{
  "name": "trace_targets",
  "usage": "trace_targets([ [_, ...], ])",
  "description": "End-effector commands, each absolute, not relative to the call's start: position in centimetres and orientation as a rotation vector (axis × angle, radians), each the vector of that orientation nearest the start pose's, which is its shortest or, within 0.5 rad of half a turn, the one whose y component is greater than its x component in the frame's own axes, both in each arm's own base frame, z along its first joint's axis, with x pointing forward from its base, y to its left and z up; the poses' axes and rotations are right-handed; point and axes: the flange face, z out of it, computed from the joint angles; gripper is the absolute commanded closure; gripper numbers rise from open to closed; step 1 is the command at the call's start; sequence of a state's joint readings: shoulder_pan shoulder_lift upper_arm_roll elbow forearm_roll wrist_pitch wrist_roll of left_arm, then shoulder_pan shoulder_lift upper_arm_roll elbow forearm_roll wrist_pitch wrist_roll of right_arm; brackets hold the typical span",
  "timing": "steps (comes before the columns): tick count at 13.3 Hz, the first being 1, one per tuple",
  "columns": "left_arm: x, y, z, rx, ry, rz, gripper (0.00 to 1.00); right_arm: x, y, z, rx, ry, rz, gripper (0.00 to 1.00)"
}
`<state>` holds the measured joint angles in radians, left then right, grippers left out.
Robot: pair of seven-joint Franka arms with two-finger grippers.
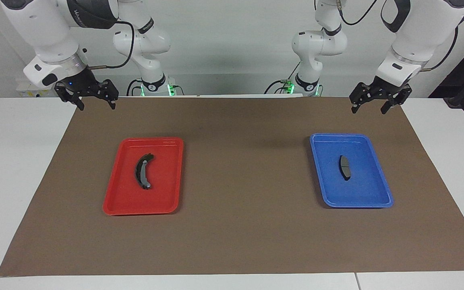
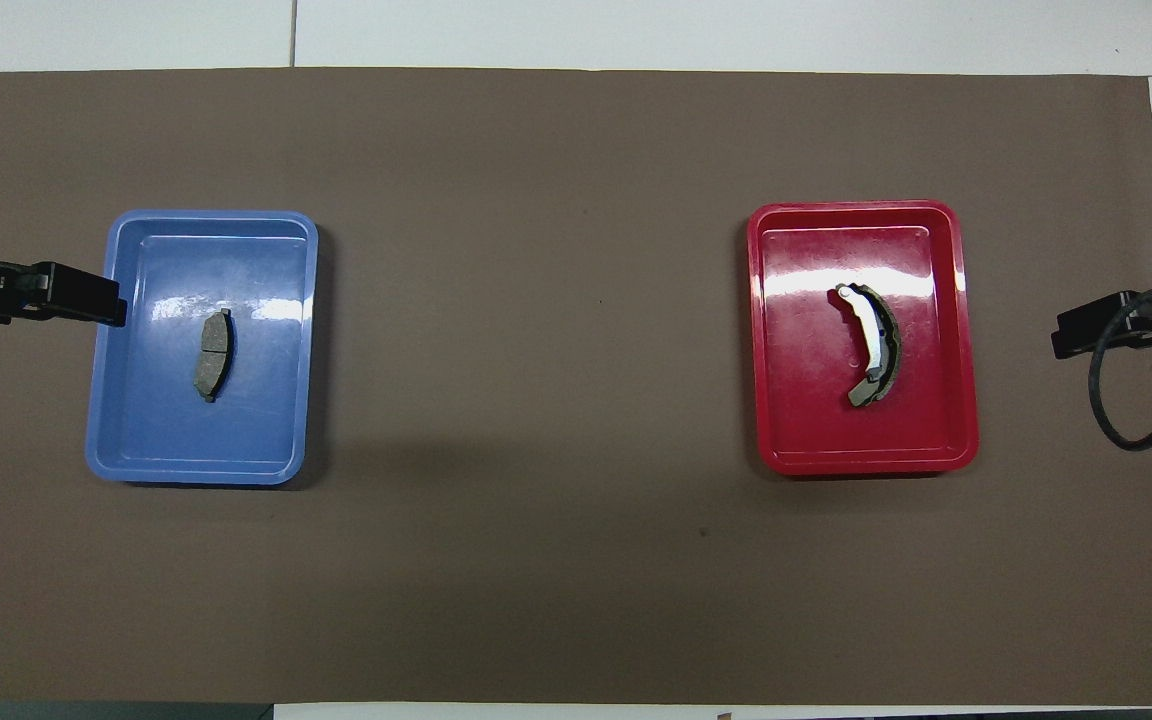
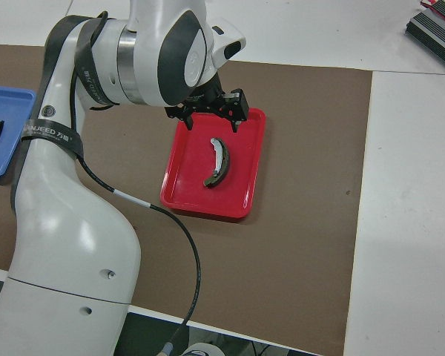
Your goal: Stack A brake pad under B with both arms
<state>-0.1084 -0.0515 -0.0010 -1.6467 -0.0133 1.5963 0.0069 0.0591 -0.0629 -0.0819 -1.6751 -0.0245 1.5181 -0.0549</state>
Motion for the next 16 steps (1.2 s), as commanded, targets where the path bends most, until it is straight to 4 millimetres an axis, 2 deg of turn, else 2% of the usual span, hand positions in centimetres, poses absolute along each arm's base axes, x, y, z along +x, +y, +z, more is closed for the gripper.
trace_targets([
  [1,53.4,-5.8,62.2,-3.149,0.162,0.015,0.01,52.8,-1.7,60.7,-3.151,-0.073,0.132,0.01],
  [7,53.4,-5.7,62.0,-3.149,0.162,0.02,0.01,53.0,-1.6,60.5,-3.154,-0.076,0.103,0.01],
  [9,53.4,-5.7,62.0,-3.149,0.162,0.018,0.01,53.0,-0.3,60.6,-3.155,-0.12,0.096,0.01],
  [12,53.4,-5.4,61.2,-3.149,0.164,0.027,0.01,52.9,-0.2,60.2,-3.154,-0.127,0.108,0.01],
  [14,53.6,-5.1,59.7,-3.149,0.158,0.035,0.01,53.1,-0.4,60.4,-3.151,-0.134,0.084,0.01],
  [16,53.6,-4.2,57.4,-3.151,0.141,0.051,0.01,53.2,0.0,59.9,-3.15,-0.14,0.078,0.01],
])
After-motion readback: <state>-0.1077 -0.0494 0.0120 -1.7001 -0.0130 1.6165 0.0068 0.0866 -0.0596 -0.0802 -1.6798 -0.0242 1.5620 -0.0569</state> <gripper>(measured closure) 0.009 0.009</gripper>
